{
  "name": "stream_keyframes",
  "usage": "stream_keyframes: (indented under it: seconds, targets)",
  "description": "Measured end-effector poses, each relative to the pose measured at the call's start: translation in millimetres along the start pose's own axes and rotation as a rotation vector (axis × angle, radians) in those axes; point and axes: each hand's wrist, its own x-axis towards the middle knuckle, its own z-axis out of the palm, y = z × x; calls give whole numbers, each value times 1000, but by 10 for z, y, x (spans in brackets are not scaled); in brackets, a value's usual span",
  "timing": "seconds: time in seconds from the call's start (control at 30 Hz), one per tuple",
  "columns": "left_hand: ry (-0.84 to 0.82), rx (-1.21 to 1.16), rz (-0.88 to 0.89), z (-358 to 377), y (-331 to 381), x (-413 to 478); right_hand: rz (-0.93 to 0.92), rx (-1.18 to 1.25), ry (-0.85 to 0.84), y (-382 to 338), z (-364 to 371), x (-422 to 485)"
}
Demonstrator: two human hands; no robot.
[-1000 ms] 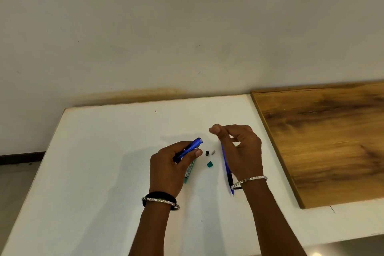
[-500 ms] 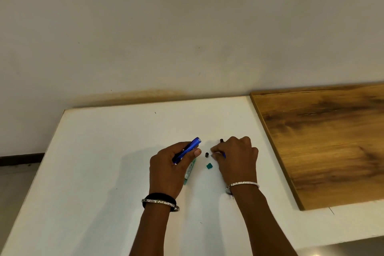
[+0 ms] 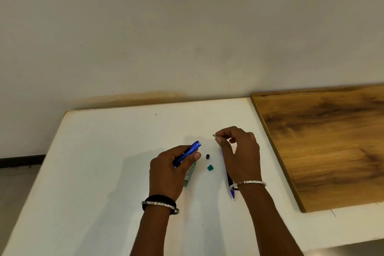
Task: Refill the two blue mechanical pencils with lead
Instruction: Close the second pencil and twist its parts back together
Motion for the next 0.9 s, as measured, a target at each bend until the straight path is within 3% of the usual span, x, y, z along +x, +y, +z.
stream_keyframes:
  seconds: [0.2, 0.57, 0.9]
  targets:
    - [79, 92, -25, 4, -32, 3, -151, 76, -95, -71, 39, -23]
    - [77, 180, -17, 11, -28, -1, -226, -113, -173, -48, 82, -24]
    - [45, 424, 45, 5, -28, -3, -328, -343, -280, -65, 113, -2]
